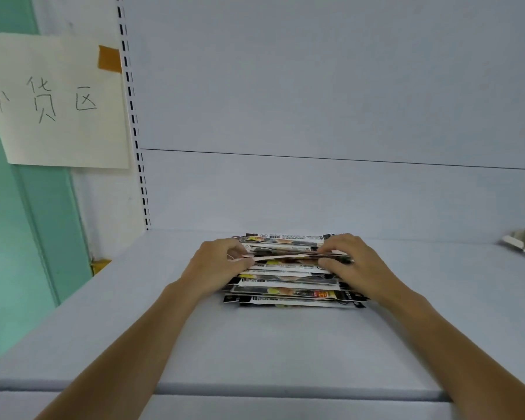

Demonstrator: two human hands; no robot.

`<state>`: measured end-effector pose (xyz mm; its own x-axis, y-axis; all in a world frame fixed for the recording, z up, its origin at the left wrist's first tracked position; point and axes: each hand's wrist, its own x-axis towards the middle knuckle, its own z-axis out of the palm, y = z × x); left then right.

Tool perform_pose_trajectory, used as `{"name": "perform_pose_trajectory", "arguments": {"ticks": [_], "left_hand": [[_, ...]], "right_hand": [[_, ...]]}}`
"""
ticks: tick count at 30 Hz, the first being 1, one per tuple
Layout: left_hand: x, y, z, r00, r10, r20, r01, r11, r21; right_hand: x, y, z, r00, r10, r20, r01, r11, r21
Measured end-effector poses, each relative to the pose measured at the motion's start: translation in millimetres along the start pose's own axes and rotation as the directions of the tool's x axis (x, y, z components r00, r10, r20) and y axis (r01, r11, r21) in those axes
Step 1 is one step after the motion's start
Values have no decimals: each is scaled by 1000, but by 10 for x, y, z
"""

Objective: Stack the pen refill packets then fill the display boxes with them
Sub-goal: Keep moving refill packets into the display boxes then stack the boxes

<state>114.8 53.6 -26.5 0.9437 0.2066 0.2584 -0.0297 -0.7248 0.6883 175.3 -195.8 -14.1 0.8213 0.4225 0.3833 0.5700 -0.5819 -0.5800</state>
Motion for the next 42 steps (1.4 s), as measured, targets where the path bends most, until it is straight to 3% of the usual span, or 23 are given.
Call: {"name": "perform_pose_trajectory", "arguments": {"ticks": [2, 5, 9, 15, 19, 23, 26, 28, 32, 34, 36, 38, 40, 42], "left_hand": [[-3, 14, -1, 997, 42, -62, -42, 999, 0], [-12, 31, -35, 979, 31, -203, -22, 999, 45], [-2, -3, -70, 912, 19, -410, 8, 998, 65], [27, -12, -125, 808, 89, -582, -90, 996, 27], [22, -16, -96, 886, 154, -437, -137, 988, 70], [-4, -10, 7, 950, 199, -239, -158, 971, 181], [-21, 62, 5, 929, 219, -297, -163, 966, 201], [-31, 153, -22, 888, 307, -341, -216, 935, 280], [23, 405, -41, 747, 649, -142, -398, 609, 685], [19, 558, -29, 722, 690, -46, -398, 469, 789], [-35, 678, -36, 741, 671, -2, -373, 414, 830], [-68, 706, -63, 794, 608, -12, -369, 497, 786], [-115, 705, -107, 869, 495, -26, -341, 635, 693], [-152, 695, -125, 917, 399, -2, -329, 757, 565]], "right_hand": [[-18, 7, 21, 998, 63, 13, -63, 996, 68], [-22, 40, 32, 997, 77, 10, -77, 996, -53], [-30, 19, 1, 997, 18, -71, -21, 999, -45], [4, 70, -39, 968, 18, -250, -38, 996, -76], [-10, 40, -62, 937, 6, -348, -10, 1000, -9], [5, 67, -36, 943, -3, -333, 13, 1000, 27], [4, 57, -27, 948, -36, -317, 33, 999, -15], [-5, -2, -50, 953, -69, -296, 72, 997, -1], [22, -295, -158, 987, -116, -113, 121, 992, 35], [29, -493, -229, 994, -109, 8, 106, 978, 181], [29, -625, -279, 991, -123, 50, 108, 966, 234], [26, -694, -303, 986, -167, -11, 167, 973, 160], [1, -718, -296, 973, -193, -130, 205, 975, 88], [-41, -753, -239, 963, -222, -154, 228, 974, 21]]}}
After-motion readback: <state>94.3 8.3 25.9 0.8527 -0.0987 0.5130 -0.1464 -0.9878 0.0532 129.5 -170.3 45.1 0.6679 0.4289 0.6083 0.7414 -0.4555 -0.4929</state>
